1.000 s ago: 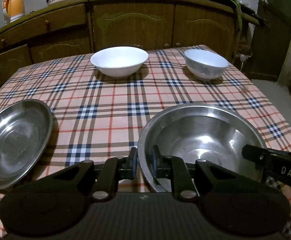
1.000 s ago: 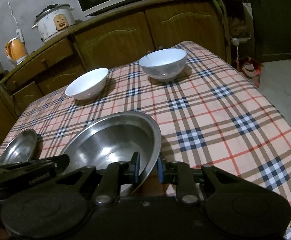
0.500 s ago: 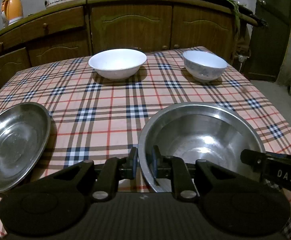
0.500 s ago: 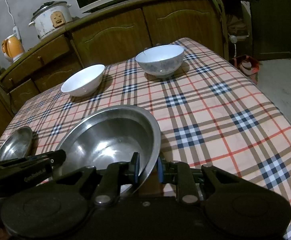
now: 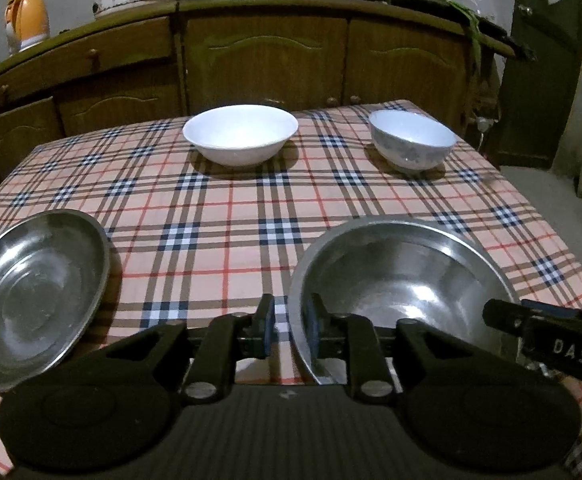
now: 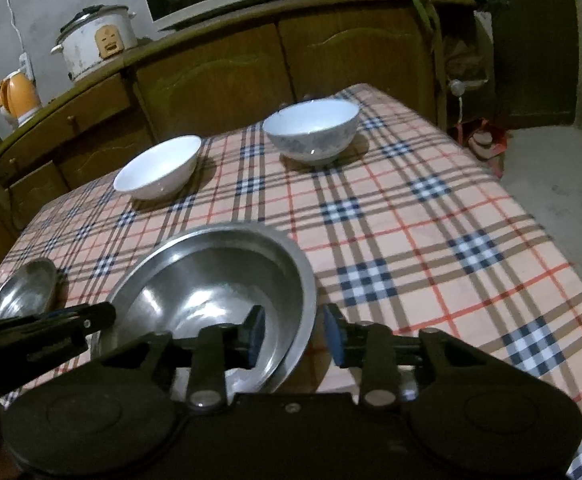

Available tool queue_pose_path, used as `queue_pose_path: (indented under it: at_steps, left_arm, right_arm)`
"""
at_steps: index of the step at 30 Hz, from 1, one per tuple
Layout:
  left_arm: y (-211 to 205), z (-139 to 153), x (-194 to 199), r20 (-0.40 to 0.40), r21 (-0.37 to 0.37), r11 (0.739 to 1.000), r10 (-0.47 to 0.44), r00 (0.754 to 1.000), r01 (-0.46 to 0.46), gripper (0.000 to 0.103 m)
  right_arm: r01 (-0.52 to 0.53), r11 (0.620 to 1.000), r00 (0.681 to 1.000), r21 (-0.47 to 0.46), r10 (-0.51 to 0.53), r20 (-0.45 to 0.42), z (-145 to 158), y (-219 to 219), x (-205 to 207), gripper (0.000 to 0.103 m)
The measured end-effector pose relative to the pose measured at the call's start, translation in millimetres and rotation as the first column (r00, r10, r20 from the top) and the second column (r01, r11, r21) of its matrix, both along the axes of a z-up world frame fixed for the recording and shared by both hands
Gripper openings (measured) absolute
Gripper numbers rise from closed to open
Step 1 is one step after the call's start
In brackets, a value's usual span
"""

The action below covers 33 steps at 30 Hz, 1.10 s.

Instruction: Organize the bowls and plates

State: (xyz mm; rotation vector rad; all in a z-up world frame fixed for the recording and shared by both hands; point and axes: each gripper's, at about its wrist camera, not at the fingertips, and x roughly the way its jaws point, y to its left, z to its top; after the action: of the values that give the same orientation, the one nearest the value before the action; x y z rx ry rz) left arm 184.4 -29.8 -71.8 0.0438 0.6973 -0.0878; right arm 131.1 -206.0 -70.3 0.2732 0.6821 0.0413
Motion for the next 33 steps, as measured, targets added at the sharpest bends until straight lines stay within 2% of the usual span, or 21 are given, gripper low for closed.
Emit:
queue_pose_path:
  at_steps: [3,7,14,19,33]
  left_arm:
    - [4.1,4.5,0.2,0.003,-0.008,1.000,0.013,1.000,-0.013,0.033]
    - [10.9,13.6,1.2,0.005,-0.023,0.999,0.031,0.999,-0.031,0.045]
    - [19.2,31.0,3.7,0.011,-0.014,0.998,0.058,0.998,-0.058,0.056]
    - [23.0,39.3,4.7,0.029,-0.007,0.998,0.062,0.998,-0.062,0.065]
    - [43.3,42.7,24.3,0.024,-0.013,0.995,0.097,0.995,-0.097,0.067]
  right_arm:
    - [0.012,1.000,1.000,-0.001,-0.012,0.019,6.6,-2.4,-1.2,0.050]
    - [0.015,1.000,0.999,0.002,-0.015,0.044,16.4,-2.4,-1.2,0.055]
    - [-0.034,0.999,0.996,0.008,0.033,0.088,34.2,8.7,3.5,0.066]
    - [-0.068,0.998,0.993,0.007,0.067,0.097,42.5,20.8,10.2,0.067]
    - [-0.137,0.991,0.985,0.012,0.135,0.109,57.3,46.4,38.5,0.071]
